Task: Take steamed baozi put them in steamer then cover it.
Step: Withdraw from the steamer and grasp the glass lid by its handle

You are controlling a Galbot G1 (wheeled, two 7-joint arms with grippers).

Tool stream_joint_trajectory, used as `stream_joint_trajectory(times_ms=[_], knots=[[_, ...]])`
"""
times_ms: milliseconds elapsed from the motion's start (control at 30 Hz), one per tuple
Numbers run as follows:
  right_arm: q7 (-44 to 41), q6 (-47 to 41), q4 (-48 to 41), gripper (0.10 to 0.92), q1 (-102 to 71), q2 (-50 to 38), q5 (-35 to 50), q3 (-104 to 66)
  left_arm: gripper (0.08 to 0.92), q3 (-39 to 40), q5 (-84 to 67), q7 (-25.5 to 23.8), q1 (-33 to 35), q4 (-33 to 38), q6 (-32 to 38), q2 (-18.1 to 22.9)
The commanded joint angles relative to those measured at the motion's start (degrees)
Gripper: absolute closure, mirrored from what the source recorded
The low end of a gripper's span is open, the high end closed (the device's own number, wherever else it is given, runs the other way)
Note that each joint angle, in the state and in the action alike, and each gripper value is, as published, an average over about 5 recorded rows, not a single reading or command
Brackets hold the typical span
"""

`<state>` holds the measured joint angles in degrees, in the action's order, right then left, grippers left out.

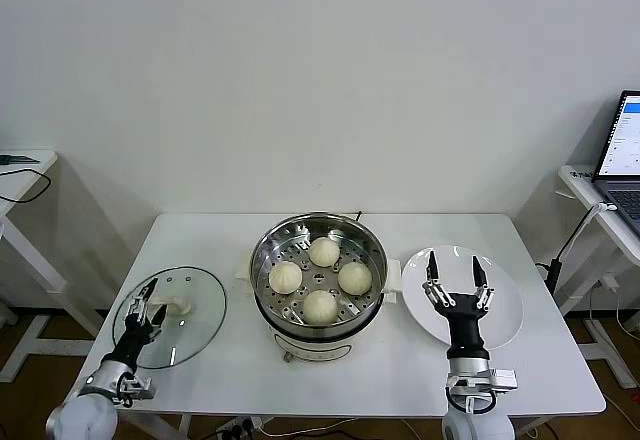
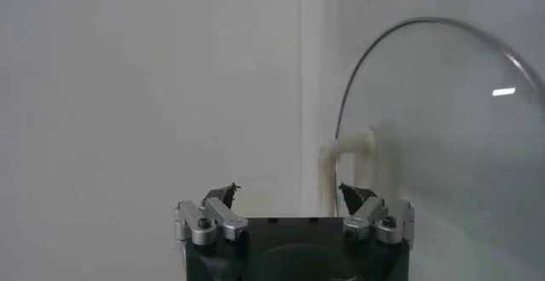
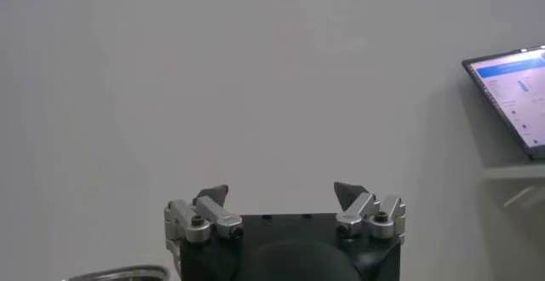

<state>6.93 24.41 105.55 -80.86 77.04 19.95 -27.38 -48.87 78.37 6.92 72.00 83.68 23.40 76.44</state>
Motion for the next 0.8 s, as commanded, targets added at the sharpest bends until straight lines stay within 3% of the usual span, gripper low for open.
stream_joint_trajectory(times_ms=[33,500,600,800], knots=[[-0.04,0.05,-0.29,0.203,0.12,0.05,-0.04,-0.17,0.177,0.63,1.01,0.38,-4.26,-4.44,-0.23,0.08],[-0.14,0.32,-1.5,0.203,0.46,0.17,-0.18,-0.48,0.178,1.65,1.46,2.27,-7.13,-8.41,-0.93,0.11],[-0.15,0.32,-1.78,0.203,0.65,0.18,-0.2,-0.42,0.216,1.74,1.5,2.81,-6.95,-8.3,-1.29,0.07],[-0.2,0.51,-2.39,0.203,0.98,0.33,-0.33,-0.24,0.381,1.74,1.61,3.22,-6.5,-8.09,-1.2,-0.03]])
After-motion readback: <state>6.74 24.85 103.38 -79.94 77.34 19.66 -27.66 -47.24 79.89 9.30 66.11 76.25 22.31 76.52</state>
